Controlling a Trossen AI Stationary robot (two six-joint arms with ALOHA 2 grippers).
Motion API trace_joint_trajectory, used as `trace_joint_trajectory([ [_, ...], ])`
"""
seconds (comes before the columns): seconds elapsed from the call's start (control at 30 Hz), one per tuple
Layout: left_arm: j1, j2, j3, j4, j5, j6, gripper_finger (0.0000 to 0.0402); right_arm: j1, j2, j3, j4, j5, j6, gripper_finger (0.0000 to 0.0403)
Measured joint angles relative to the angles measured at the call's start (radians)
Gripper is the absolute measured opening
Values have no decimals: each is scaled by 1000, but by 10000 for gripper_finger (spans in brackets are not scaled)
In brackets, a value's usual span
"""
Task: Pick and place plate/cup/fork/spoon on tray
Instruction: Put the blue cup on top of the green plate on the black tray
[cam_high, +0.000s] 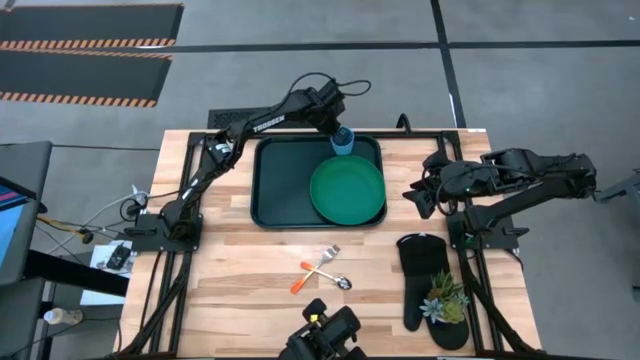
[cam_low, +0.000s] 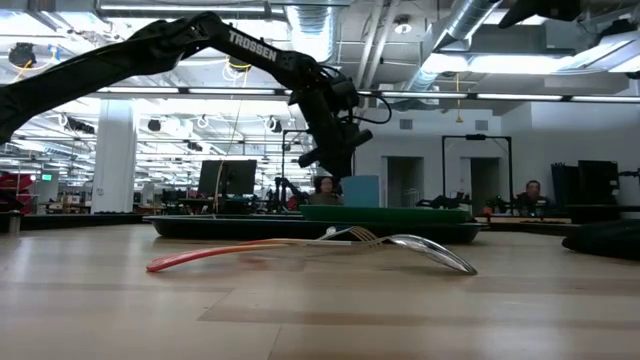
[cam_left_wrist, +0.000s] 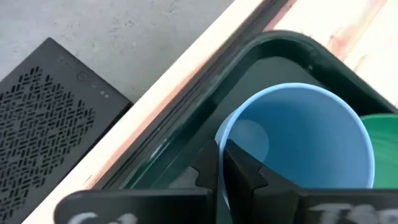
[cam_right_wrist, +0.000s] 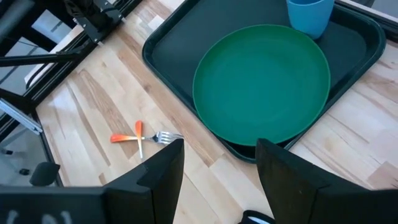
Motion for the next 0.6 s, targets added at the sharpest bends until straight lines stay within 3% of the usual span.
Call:
trace_joint_trajectory([
  [0.47, -16, 0, 0, 27, -109, 24, 0, 1, 0, 0, 0, -6, 0, 223],
  [0.6, -15, 0, 0, 37, -100, 24, 21, 1, 0, 0, 0, -8, -15, 223],
])
